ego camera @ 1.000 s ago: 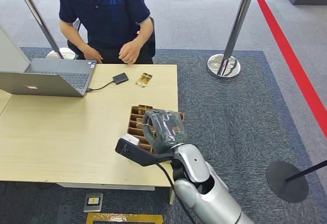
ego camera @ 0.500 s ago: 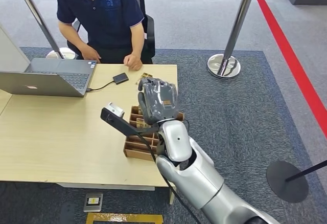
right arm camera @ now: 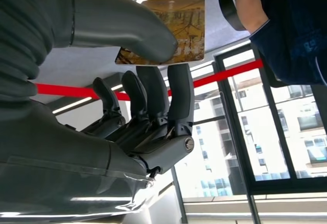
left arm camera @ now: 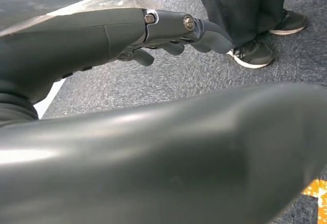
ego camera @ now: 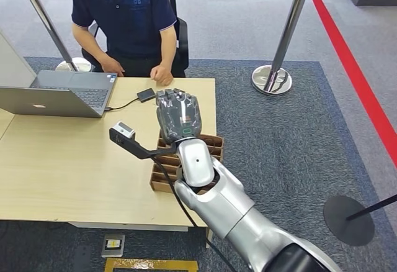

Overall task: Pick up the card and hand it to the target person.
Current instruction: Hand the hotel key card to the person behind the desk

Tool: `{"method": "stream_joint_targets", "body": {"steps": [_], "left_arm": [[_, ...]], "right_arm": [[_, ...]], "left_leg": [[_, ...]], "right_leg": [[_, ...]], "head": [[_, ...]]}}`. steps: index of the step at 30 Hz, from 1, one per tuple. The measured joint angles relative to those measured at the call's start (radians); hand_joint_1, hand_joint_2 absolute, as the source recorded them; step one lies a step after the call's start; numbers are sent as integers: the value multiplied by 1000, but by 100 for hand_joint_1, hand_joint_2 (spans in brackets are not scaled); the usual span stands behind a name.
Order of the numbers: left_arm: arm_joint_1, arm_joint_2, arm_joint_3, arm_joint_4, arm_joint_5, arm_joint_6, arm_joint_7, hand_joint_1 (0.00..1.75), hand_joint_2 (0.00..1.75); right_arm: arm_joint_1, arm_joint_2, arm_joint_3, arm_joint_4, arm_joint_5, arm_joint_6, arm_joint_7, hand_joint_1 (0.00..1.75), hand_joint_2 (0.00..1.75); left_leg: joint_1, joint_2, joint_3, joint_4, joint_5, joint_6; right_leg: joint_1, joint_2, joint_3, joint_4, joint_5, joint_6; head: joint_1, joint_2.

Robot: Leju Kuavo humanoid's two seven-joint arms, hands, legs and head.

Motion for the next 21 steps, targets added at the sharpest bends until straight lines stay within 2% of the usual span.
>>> {"method": "stream_joint_targets", "body": {"steps": [21], "left_arm": [[0, 0, 0, 0, 0, 0, 0, 0, 0]], "right_arm": [[-8, 13, 0, 45, 0, -2, -1, 136, 175]], "left_leg": [[0, 0, 0, 0, 0, 0]], "right_leg": [[0, 0, 0, 0, 0, 0]], "head": [[0, 0]]}}
